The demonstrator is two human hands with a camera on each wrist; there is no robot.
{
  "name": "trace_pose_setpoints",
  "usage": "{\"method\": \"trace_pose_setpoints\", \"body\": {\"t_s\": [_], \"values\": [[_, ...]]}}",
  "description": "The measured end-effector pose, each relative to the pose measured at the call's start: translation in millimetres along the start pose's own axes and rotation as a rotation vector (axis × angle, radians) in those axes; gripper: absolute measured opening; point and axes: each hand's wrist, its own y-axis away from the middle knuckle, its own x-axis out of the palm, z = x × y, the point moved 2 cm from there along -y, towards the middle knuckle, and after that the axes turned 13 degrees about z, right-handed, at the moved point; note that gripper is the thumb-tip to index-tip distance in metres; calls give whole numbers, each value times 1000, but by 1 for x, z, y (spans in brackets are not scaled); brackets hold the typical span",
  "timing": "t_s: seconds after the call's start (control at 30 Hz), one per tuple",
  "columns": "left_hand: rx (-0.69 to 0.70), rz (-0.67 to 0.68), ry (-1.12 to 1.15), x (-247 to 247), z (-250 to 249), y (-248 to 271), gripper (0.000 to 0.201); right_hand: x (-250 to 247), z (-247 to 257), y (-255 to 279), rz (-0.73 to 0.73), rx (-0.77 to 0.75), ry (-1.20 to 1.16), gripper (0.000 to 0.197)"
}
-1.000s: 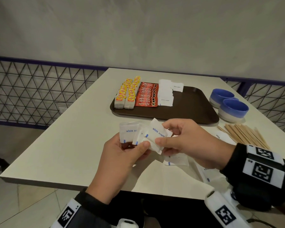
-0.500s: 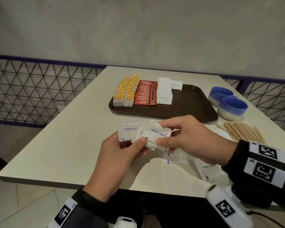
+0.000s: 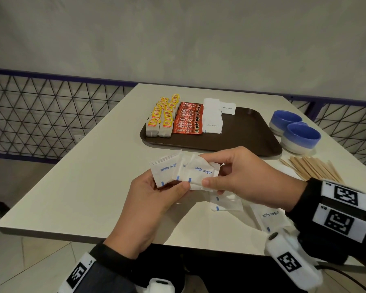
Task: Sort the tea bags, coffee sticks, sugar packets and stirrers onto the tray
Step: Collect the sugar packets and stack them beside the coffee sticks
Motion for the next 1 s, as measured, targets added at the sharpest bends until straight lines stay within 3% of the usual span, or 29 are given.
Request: {"method": "trace_pose_setpoints", "body": {"t_s": [0.1,0.23,0.53,0.77,1.0], "values": [[-18,13,32,2,-2,0,33,-1,-1,0,-32,23,26,66],[-27,4,3,2,-2,1,33,-2,1,0,-72,35,43,69],[-58,-27,-18,2,-4,3,36,0,3,3,-108,51,-93,40],[-47,-29,-9,5,-6,5,27,-5,6,5,-26,40,-148,38],[-60,-41,35,3,0,8,27,-59,10,14,266,186,34,17]]}}
